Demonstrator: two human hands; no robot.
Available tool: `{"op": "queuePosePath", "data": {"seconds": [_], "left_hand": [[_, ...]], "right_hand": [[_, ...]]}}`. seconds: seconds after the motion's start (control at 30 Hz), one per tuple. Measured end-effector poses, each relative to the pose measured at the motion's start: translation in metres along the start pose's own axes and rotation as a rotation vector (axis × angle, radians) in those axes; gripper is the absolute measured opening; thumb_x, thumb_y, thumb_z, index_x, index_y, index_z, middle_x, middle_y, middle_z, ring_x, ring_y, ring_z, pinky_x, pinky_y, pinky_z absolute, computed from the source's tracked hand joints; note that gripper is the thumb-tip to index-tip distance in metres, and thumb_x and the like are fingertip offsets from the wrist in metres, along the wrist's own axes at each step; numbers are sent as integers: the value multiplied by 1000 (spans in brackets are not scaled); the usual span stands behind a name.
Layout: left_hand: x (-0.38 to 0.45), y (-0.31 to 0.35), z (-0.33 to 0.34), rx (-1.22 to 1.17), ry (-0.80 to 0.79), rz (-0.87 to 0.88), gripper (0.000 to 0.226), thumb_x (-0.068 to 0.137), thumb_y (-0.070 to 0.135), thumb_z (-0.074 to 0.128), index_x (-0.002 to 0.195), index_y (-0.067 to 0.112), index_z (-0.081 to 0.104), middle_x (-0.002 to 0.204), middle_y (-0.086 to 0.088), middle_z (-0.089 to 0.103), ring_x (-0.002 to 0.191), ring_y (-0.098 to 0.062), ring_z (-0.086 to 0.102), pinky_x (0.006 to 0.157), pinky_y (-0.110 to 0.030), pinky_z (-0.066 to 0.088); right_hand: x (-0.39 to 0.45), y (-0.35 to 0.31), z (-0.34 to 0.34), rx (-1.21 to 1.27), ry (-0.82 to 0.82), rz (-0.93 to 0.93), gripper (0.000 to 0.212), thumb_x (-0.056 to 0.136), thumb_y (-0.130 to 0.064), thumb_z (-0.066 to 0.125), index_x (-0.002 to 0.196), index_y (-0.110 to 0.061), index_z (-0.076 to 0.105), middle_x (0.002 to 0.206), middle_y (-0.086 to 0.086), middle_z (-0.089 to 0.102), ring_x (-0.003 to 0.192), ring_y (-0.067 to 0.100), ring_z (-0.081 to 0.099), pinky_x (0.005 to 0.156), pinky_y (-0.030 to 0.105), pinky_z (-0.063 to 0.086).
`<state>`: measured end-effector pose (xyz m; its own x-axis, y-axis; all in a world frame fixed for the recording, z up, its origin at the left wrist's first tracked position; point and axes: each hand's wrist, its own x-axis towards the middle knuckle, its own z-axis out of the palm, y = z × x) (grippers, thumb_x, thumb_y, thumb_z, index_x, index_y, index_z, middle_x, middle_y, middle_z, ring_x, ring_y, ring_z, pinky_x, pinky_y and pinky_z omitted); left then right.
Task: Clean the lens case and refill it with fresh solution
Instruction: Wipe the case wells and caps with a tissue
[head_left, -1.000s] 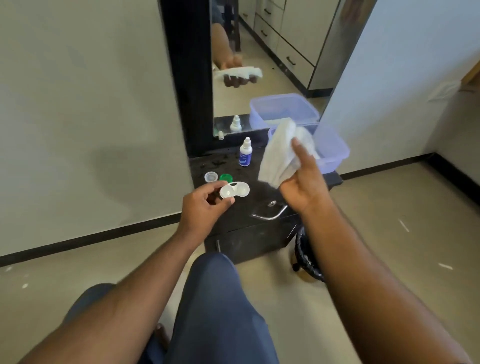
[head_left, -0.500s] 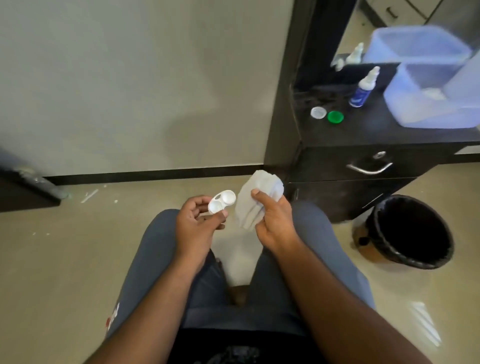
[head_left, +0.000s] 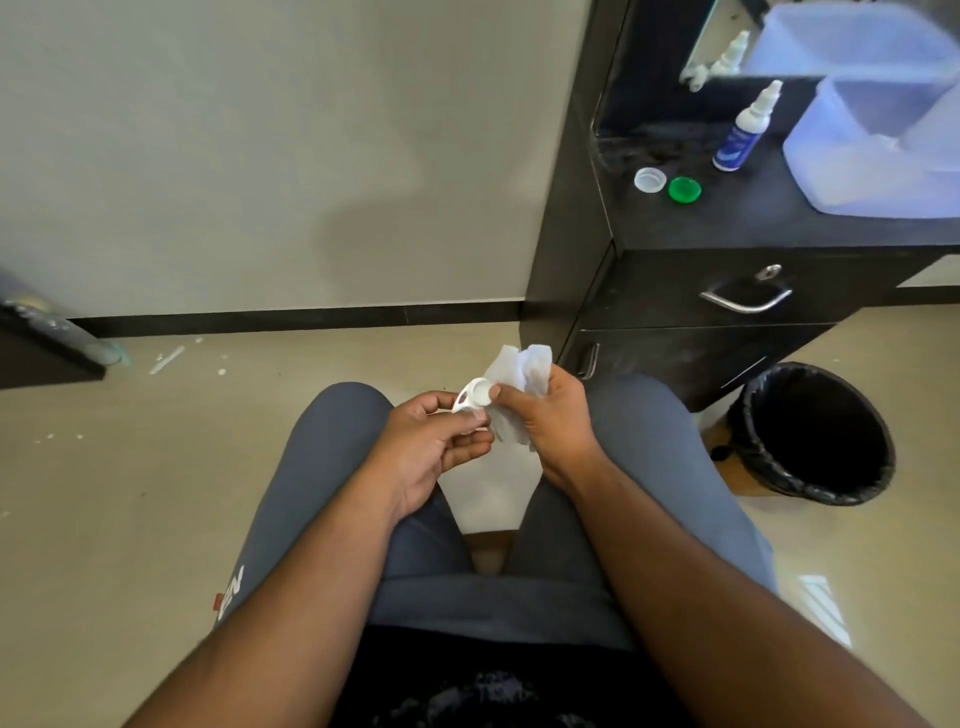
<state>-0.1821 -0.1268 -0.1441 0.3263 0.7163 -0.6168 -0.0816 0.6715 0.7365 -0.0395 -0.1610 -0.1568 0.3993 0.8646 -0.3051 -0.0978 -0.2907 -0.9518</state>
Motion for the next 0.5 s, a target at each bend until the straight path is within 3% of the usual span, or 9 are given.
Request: {"op": "queuePosePath", "data": {"seconds": [0.13,0.3,0.5], "left_hand": [[4,4,-3,-88,24,-62,24,93,22,61,105,2,65,92,-23,72,70,-28,73,63,-32,61],[2,5,-6,-79,30,-55,22,94,17,58,106,-1,62,86,-21,73,71,-30,74,56,-33,61],[2,-1,-3,95,76,-2,13,93,10,60,96,-2,62,87,-23,71,70,-30,73,52,-32,60]], "right_hand": [[1,2,2,0,-16,-34,22,81,-11,73,95,-23,61,89,-4,66,81,10,66,65,15,55],[3,5,7,-21,2,-38,30,82,-15,72,111,-12,61,96,-1,66,91,15,66,73,22,56],[3,8,11,-51,39,-29,30,83,-16,72,110,-7,64,100,6,68,92,20,66,79,34,57]]}}
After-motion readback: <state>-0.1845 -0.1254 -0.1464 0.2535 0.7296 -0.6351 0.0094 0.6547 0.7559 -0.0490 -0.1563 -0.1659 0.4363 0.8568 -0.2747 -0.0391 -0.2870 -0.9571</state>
